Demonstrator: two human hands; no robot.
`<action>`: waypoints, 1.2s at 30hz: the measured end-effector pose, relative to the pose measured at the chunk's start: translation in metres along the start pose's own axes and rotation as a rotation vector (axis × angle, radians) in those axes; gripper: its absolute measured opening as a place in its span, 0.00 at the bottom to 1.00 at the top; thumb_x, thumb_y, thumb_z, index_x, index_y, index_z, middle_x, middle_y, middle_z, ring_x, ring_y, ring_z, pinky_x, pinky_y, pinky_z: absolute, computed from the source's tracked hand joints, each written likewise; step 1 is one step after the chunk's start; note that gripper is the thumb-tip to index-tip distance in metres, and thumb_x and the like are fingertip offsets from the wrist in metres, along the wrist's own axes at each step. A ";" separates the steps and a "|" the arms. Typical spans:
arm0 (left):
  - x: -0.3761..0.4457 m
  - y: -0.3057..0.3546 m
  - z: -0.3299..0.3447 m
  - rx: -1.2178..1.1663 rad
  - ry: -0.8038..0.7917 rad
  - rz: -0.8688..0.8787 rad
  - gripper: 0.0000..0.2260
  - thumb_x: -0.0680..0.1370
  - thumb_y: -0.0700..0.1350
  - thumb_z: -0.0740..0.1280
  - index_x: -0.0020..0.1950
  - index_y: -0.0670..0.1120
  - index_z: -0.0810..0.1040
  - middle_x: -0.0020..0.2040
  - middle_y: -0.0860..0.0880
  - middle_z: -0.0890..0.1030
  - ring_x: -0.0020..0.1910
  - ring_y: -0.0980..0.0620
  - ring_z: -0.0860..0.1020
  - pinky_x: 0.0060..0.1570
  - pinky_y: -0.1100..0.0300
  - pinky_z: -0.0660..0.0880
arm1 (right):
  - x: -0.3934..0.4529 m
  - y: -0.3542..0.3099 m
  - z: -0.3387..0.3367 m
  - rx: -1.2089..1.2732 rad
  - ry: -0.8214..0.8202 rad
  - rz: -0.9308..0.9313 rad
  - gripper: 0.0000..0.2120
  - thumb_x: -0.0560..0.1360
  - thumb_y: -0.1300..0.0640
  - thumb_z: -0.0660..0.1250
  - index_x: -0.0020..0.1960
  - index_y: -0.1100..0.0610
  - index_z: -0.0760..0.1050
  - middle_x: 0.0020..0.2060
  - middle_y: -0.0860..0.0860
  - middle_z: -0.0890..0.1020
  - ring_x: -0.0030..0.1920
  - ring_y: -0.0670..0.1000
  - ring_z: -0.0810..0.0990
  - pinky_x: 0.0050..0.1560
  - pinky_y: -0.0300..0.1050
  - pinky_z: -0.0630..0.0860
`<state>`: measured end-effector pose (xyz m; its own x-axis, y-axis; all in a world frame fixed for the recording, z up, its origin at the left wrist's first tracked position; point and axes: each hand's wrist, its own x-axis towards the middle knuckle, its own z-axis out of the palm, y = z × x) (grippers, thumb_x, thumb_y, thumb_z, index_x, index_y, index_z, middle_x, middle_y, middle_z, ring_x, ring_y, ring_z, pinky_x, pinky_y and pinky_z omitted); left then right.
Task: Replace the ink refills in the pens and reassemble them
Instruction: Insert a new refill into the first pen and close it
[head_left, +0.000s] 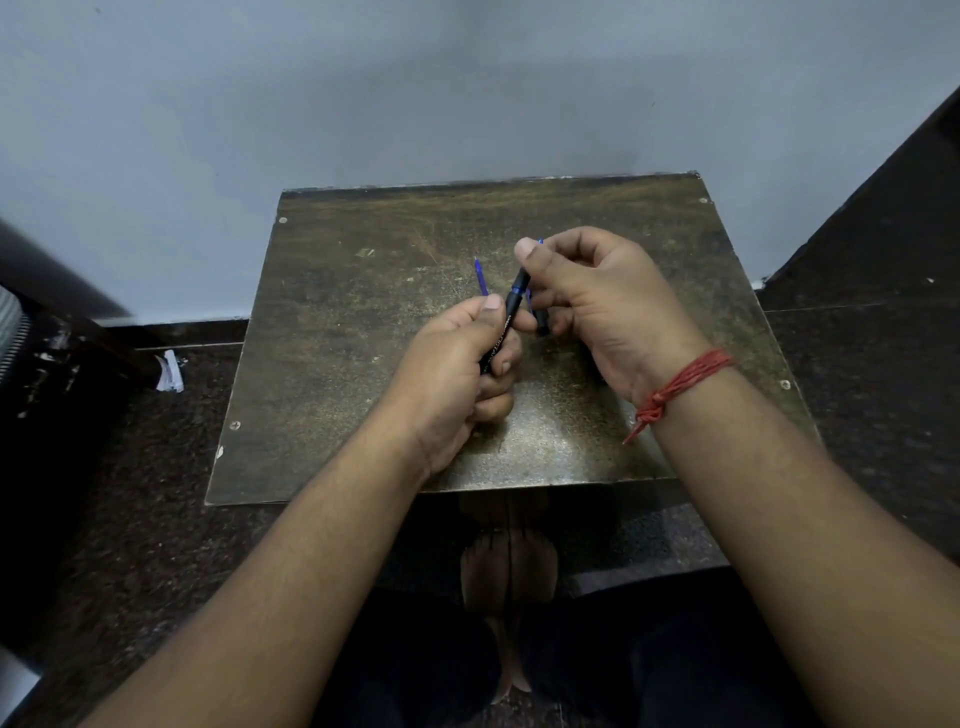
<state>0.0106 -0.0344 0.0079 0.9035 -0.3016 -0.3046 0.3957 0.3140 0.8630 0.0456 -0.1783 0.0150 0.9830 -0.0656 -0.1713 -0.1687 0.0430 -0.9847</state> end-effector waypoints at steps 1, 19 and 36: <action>0.000 0.000 0.000 0.000 0.000 -0.001 0.13 0.85 0.46 0.55 0.49 0.41 0.74 0.27 0.50 0.66 0.20 0.60 0.57 0.20 0.70 0.55 | 0.000 0.000 0.000 0.003 0.001 -0.011 0.07 0.75 0.55 0.74 0.44 0.55 0.77 0.37 0.54 0.82 0.37 0.52 0.78 0.29 0.40 0.70; 0.000 0.000 0.000 -0.003 0.008 -0.008 0.13 0.85 0.46 0.55 0.48 0.42 0.74 0.27 0.50 0.66 0.19 0.60 0.57 0.19 0.70 0.55 | 0.000 -0.002 0.000 -0.007 0.003 -0.028 0.01 0.75 0.60 0.71 0.45 0.56 0.81 0.39 0.54 0.85 0.42 0.57 0.81 0.40 0.51 0.75; -0.001 0.000 0.001 0.012 -0.006 -0.021 0.13 0.85 0.46 0.54 0.49 0.41 0.74 0.27 0.50 0.66 0.20 0.60 0.57 0.19 0.70 0.53 | 0.000 -0.007 -0.003 0.091 0.085 -0.033 0.03 0.78 0.61 0.69 0.50 0.57 0.81 0.41 0.52 0.86 0.40 0.50 0.80 0.35 0.40 0.74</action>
<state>0.0096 -0.0353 0.0087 0.8941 -0.3136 -0.3199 0.4122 0.2966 0.8614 0.0470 -0.1813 0.0218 0.9778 -0.1521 -0.1443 -0.1250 0.1297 -0.9836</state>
